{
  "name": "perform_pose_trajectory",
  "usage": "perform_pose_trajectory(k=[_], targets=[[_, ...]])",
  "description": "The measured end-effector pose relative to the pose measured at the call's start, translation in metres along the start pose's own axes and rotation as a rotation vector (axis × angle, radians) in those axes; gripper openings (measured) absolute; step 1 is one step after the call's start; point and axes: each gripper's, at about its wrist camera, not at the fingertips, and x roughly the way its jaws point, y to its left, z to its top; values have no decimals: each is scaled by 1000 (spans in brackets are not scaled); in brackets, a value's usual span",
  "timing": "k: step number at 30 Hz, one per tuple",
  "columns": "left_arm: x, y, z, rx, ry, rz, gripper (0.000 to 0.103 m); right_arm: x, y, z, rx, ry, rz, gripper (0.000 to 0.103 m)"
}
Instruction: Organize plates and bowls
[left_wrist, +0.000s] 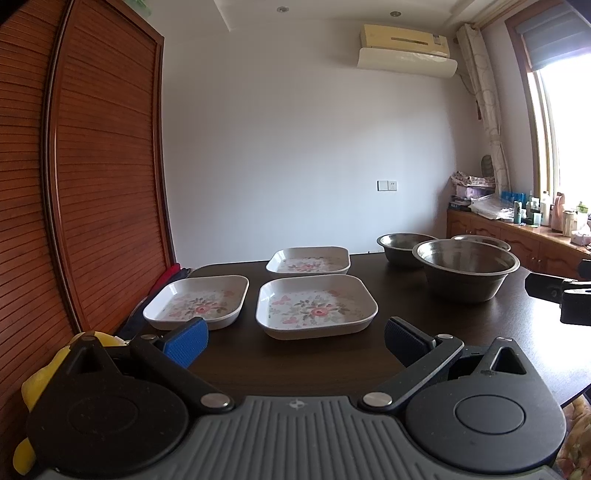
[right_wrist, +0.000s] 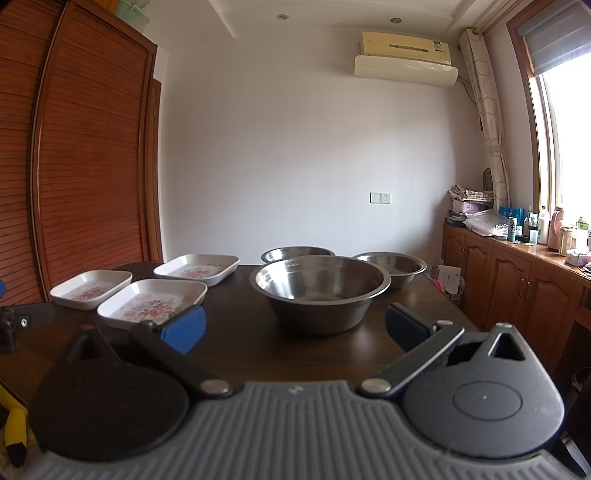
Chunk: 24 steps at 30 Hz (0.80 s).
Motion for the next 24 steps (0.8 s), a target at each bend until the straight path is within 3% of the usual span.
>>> perform_pose_trajectory(k=[24], targets=[[4, 5, -3, 2, 9, 5, 103, 4, 5, -6, -5, 7, 20, 103]])
